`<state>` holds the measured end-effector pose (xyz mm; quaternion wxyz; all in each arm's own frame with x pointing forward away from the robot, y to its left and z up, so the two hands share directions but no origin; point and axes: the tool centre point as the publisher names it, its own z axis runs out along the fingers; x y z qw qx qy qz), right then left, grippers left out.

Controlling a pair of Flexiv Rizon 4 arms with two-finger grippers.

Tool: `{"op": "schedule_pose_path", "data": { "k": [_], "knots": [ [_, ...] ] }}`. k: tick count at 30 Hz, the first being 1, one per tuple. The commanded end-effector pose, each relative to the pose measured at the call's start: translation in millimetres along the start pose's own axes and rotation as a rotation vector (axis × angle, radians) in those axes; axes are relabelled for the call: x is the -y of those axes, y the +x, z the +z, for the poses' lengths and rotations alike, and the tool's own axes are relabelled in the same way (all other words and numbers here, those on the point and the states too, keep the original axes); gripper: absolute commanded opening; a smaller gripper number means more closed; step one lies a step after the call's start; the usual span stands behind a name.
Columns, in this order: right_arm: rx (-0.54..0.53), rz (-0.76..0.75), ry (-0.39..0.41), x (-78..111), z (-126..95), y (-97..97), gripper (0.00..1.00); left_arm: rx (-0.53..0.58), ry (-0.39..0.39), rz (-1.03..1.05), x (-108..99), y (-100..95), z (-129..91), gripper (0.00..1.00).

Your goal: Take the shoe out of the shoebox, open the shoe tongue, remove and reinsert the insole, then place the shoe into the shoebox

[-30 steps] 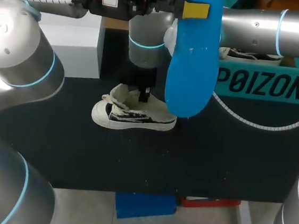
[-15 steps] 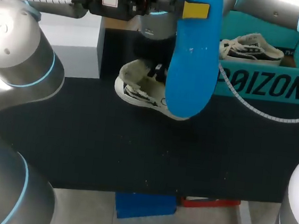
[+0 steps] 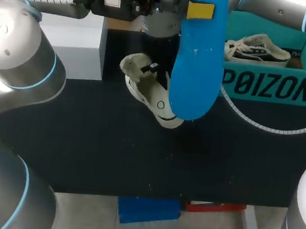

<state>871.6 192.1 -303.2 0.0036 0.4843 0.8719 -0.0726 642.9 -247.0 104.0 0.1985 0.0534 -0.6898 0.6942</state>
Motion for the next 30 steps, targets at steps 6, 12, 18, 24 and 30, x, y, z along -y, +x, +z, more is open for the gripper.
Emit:
{"op": "schedule_pose_path", "data": {
  "k": [6,12,18,24,30],
  "knots": [
    [-0.095,0.58,-0.046,-8.1,9,1.1,0.0,0.003,-0.002,-0.002,0,0.6,0,0.0],
    [-0.094,0.59,-0.056,-9.7,23,2.6,0.0,0.003,-0.002,-0.002,0,0.6,0,0.0],
    [-0.076,0.573,-0.069,-13.3,41,5.7,0.0,0.003,-0.002,-0.002,0,0.6,0,0.0],
    [-0.058,0.552,-0.069,-17.2,62,6.1,0.0,0.003,-0.002,-0.002,0,0.6,0,0.0],
    [-0.067,0.591,-0.051,-16.7,80,5.6,0.0,0.003,-0.002,-0.002,0,0.6,0,0.0]
  ]
}}
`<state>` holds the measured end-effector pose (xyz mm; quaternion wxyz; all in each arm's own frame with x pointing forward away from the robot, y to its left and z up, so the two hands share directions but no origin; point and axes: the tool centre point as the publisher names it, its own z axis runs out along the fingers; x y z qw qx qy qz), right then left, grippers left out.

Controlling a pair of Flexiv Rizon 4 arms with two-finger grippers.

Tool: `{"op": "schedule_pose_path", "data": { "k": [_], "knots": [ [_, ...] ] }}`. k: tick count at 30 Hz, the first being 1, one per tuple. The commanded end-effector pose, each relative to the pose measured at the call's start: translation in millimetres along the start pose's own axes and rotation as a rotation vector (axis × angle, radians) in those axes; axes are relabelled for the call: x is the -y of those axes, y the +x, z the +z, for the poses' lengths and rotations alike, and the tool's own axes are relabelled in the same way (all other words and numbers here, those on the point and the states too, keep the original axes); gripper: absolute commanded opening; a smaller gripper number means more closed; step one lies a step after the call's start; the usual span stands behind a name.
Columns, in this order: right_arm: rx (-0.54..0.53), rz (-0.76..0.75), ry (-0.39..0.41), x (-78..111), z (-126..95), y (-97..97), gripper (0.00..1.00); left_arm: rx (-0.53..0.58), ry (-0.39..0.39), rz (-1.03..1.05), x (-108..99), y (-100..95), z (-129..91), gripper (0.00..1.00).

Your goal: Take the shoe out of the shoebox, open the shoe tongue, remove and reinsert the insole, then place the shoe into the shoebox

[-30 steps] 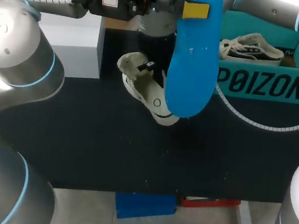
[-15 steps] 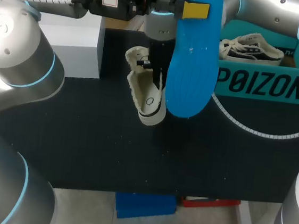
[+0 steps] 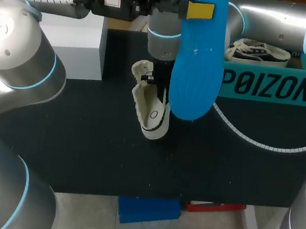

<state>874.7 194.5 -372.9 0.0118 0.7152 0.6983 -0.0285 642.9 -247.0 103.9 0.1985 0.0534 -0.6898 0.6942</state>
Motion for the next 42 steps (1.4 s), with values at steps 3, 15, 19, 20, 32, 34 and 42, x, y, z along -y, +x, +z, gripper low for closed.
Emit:
{"op": "schedule_pose_path", "data": {
  "k": [3,15,19,20,32,34,42],
  "knots": [
    [-0.012,0.033,0.017,-1.6,18,1.6,0.0,0.003,-0.002,-0.002,0,0.6,1,0.0],
    [0.021,0.099,-0.015,5.9,37,-18.8,1.0,0.003,-0.002,-0.002,0,0.6,1,0.0],
    [-0.016,0.115,-0.058,10.5,25,-28.5,1.0,0.003,-0.002,-0.002,0,0.6,1,0.0],
    [-0.052,0.119,-0.071,11.2,19,-30.0,1.0,0.003,-0.002,-0.002,0,0.6,1,0.0],
    [-0.613,-0.001,-0.144,19.6,-61,-16.9,1.0,0.003,-0.002,-0.002,0,0.6,1,0.0],
    [-0.719,-0.052,-0.155,20.7,-72,-13.7,1.0,0.003,-0.002,-0.002,0,0.6,1,0.0],
    [-0.719,-0.052,-0.155,20.7,-72,-13.7,1.0,0.003,-0.002,-0.002,0,0.6,1,0.0]
  ]
}}
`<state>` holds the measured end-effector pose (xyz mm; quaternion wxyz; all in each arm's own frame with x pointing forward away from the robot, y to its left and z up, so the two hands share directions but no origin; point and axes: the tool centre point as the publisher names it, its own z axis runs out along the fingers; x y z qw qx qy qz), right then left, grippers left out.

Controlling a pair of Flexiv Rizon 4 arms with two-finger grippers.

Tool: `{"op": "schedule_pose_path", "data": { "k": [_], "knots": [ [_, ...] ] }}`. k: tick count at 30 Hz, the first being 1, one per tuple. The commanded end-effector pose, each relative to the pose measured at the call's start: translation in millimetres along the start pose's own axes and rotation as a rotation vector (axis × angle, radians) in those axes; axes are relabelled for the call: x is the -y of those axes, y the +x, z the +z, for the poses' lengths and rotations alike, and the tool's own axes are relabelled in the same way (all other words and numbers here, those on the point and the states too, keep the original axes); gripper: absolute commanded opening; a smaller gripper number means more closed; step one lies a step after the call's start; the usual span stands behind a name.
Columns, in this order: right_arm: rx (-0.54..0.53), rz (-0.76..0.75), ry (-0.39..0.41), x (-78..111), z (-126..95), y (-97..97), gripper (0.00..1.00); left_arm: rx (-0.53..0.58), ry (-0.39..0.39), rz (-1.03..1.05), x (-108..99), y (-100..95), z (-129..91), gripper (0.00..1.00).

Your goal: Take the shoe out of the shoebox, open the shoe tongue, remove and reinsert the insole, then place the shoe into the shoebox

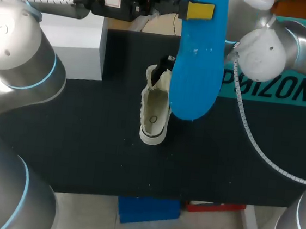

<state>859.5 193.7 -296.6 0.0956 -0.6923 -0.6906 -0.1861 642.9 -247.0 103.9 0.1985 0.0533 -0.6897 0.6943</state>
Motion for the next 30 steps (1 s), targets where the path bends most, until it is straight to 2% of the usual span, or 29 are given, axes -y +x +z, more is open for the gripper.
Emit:
{"op": "schedule_pose_path", "data": {
  "k": [1,10,12,13,15,17,19,30],
  "knots": [
    [-0.261,-0.012,-0.007,4.2,0,-9.0,1.0,0.003,-0.002,-0.002,0,0.6,1,0.0],
    [-0.261,-0.012,-0.007,4.2,0,-9.0,1.0,0.003,-0.002,-0.002,0,0.6,1,0.0],
    [-0.34,0.011,-0.009,6.4,-11,-12.6,1.0,0.003,-0.002,-0.002,0,0.6,1,0.0],
    [-0.347,0.014,-0.024,8.0,-17,-10.6,1.0,0.003,-0.002,-0.002,0,0.6,1,0.0],
    [-0.478,0.033,-0.035,7.0,-24,-9.5,1.0,0.003,-0.002,-0.002,0,0.6,1,0.0],
    [-0.494,0.038,-0.036,5.7,-29,-7.4,1.0,0.003,-0.002,-0.002,0,0.6,1,0.0],
    [-0.6,0.05,-0.046,5.3,-33,-2.8,1.0,0.003,-0.002,-0.002,0,0.6,1,0.0],
    [-0.86,0.094,-0.05,3.0,-48,10.9,1.0,0.003,-0.002,-0.002,0,0.6,1,0.0]
  ]
}}
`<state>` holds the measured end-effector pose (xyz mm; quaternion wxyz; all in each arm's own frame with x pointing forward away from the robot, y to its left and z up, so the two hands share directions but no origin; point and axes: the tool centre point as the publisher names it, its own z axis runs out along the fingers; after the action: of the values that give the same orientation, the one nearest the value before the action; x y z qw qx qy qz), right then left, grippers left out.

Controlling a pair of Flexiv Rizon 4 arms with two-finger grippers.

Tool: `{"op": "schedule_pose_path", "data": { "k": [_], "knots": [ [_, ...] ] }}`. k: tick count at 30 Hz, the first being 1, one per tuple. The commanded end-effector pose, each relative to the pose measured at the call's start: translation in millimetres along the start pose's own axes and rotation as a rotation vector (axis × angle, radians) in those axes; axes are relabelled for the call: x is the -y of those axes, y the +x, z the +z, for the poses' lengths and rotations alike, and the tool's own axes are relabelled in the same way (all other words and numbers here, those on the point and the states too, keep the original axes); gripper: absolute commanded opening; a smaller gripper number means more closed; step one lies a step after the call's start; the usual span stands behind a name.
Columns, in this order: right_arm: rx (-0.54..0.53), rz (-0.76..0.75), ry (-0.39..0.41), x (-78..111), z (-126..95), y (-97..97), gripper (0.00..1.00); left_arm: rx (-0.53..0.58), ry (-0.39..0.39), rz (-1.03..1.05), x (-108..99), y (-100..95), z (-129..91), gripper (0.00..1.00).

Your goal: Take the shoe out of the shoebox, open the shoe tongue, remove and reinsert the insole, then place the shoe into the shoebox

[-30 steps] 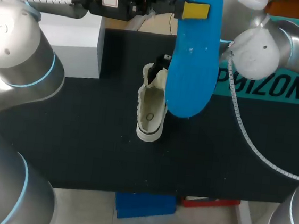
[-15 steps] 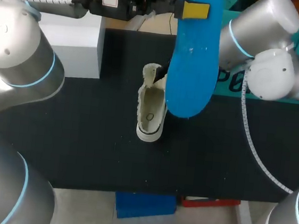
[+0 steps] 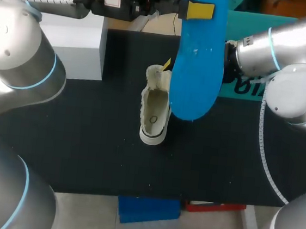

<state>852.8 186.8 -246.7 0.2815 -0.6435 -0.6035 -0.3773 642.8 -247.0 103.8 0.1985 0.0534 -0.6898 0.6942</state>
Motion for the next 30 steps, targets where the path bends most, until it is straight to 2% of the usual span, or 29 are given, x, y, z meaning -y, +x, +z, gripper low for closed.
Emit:
{"op": "schedule_pose_path", "data": {
  "k": [1,15,17,22,27,28,29,30],
  "knots": [
    [-0.312,0.013,-0.012,3.0,-1,-1.1,1.0,0.003,-0.002,-0.002,0,0.6,1,0.0],
    [-0.476,0.022,-0.038,1.8,-14,12.4,1.0,0.003,-0.002,-0.002,0,0.6,1,0.0],
    [-0.56,0.031,-0.03,1.8,-16,15.0,1.0,0.003,-0.002,-0.002,0,0.6,1,0.0],
    [-0.592,0.018,-0.047,0.9,-18,17.7,1.0,0.003,-0.002,-0.002,0,0.6,1,0.0],
    [-0.576,0.002,-0.061,0.8,-19,18.7,1.0,0.003,-0.002,-0.002,0,0.6,1,0.0],
    [-0.576,0.002,-0.061,0.8,-19,18.7,1.0,0.042,0.005,0.056,0,-2.6,2,0.0],
    [-0.576,0.002,-0.061,0.8,-19,18.7,1.0,0.029,-0.013,0.083,0,-4.7,2,0.0],
    [-0.576,0.002,-0.061,0.8,-19,18.7,1.0,0.03,0.005,0.121,-1,-6.6,2,0.0]
  ]
}}
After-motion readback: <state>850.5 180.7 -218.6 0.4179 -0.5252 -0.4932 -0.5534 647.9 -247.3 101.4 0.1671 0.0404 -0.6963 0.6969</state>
